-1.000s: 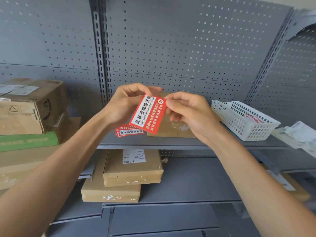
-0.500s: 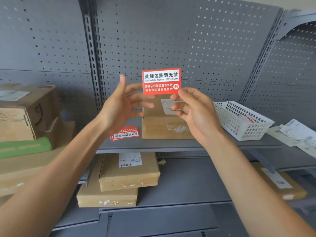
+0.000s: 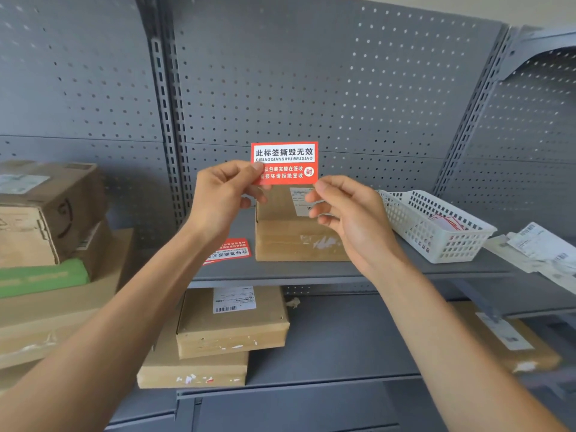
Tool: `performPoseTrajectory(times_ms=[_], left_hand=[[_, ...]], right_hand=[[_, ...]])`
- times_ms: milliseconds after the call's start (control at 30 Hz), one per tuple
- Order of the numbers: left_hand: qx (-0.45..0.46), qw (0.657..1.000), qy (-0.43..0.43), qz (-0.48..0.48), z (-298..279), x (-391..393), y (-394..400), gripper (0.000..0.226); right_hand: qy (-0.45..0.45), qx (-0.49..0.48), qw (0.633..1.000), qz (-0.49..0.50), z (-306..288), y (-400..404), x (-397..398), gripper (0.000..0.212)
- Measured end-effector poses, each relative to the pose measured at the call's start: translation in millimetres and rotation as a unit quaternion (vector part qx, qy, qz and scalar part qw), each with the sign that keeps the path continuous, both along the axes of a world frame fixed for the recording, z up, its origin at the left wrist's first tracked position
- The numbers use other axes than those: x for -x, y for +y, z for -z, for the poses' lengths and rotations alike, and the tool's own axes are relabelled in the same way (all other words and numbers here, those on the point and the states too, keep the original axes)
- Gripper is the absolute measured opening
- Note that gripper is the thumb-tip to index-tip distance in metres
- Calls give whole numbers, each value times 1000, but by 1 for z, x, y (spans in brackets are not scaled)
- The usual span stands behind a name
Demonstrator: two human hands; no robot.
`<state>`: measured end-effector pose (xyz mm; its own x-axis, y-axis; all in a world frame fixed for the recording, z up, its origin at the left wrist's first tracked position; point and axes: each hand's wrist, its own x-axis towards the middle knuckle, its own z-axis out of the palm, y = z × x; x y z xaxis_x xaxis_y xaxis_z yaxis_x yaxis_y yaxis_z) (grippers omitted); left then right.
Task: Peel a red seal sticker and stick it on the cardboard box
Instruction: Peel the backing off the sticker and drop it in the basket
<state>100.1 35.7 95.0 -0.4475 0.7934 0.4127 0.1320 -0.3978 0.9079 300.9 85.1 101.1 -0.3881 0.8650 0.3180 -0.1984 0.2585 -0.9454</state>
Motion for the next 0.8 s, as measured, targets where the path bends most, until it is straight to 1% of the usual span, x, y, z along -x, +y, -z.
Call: performPoseTrajectory(times_ms=[167,300,367,400,467,500,533,567,600,633,667,733,800], left_hand=[[18,1000,-1,9,1,1,3,28],[63,997,3,33,-2,1,3,23],[89,996,26,17,-2,-3,4,28],[93,995,46,-6,0,-5,6,31],[61,989,103,-92,5,-8,8,47],[26,977,144,-157,8,-10,8,52],[-26,956,191,-219,9,-12,5,51],[-85,930,244,-261,10,-15,3,45],[-133,905,294,-277,9,-20,1,36],[-166,888,336,-267,8,-26,0,27],[-179,882,365,-237,7,-32,1,20],[-164,893,386,-166,8,-44,6,16],[-146,905,374,-138,10,-52,12,15]], right_hand=[[-13,-34,999,2,1,2,-1,12],[4,-45,999,-5,5,4,-1,13],[26,-49,998,-5,7,6,-1,13],[37,-51,998,-1,8,6,-1,13],[59,-49,997,14,9,9,-1,13],[68,-47,996,23,10,10,-2,13],[75,-45,996,30,10,12,-2,13],[81,-43,995,35,11,14,-3,13],[84,-42,995,37,12,16,-4,12],[84,-46,995,38,13,17,-3,12],[78,-54,995,38,14,18,-3,12],[58,-83,994,35,15,19,-1,12],[47,-105,993,33,14,21,-1,13]])
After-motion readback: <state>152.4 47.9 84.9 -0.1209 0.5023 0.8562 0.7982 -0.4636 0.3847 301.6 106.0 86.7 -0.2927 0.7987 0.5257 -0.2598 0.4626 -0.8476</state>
